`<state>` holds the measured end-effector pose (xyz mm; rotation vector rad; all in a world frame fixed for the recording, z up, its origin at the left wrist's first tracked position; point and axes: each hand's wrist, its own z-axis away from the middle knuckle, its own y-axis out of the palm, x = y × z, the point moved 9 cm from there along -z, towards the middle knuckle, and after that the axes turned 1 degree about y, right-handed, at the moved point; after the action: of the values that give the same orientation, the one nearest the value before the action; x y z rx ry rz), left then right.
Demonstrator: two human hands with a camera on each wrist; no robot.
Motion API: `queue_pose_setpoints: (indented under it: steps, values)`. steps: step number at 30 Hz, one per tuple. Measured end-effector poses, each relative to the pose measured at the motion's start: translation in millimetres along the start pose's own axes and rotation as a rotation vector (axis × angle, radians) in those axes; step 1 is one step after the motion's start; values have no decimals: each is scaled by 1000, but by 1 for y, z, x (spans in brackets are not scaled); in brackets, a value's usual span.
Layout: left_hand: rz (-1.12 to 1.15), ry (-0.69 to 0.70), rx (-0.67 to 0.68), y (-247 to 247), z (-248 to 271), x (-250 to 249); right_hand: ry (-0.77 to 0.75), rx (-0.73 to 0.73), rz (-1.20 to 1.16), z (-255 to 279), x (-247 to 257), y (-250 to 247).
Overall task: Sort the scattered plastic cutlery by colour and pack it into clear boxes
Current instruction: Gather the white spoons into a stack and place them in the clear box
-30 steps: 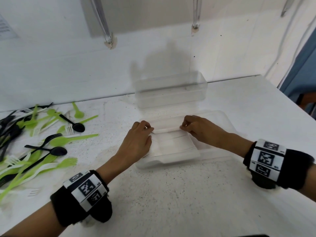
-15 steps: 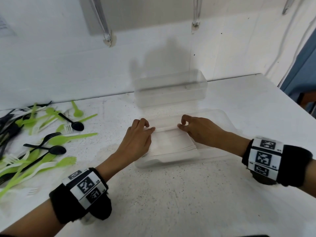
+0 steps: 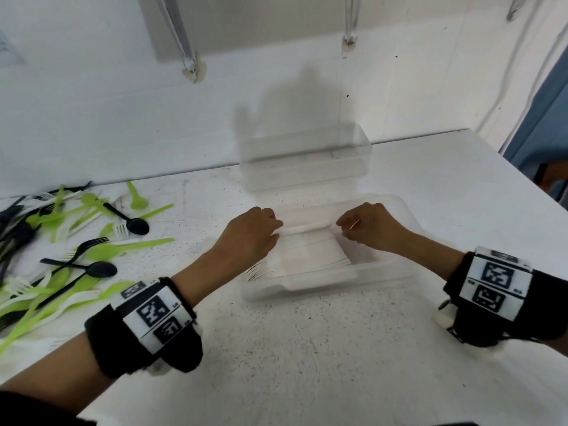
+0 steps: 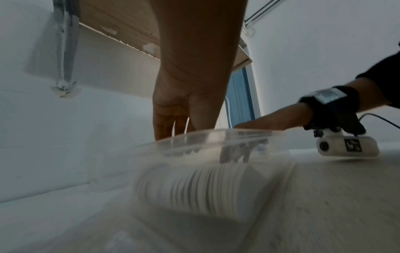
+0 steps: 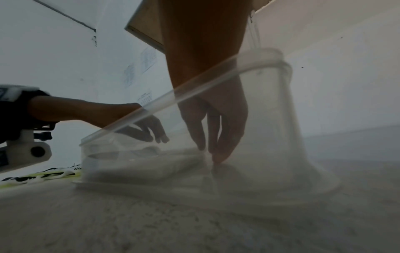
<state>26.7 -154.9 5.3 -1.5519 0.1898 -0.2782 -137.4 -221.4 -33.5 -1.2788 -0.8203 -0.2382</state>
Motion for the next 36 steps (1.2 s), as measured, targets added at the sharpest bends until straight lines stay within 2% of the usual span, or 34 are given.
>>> queue_pose_setpoints:
  steps: [3,5,10,16,21,24,26,31,36]
  values:
    - [32,66,56,1,-22,-19,71,100,-165,0,-3,10]
    - [-1,105,64,5,-34,-30,85,117,-203,0,-3,11]
    - [-101,122,48,14,-47,-35,17,126,-63,0,2,13]
    - [-125,122,-67,12,-42,-36,-92,95,100,3,13,12]
    - [-192,198,-172,17,-39,-39,-70,80,24,4,11,11]
    - [-75,207,-161,16,-35,-39,-45,67,-3,2,8,12]
    - [7,149,-129,18,-37,-32,-32,61,-14,1,5,13]
    - [69,160,-41,25,-38,-30,22,18,-106,-1,-4,9]
    - [167,209,6,23,-32,-27,-35,115,-79,4,10,16]
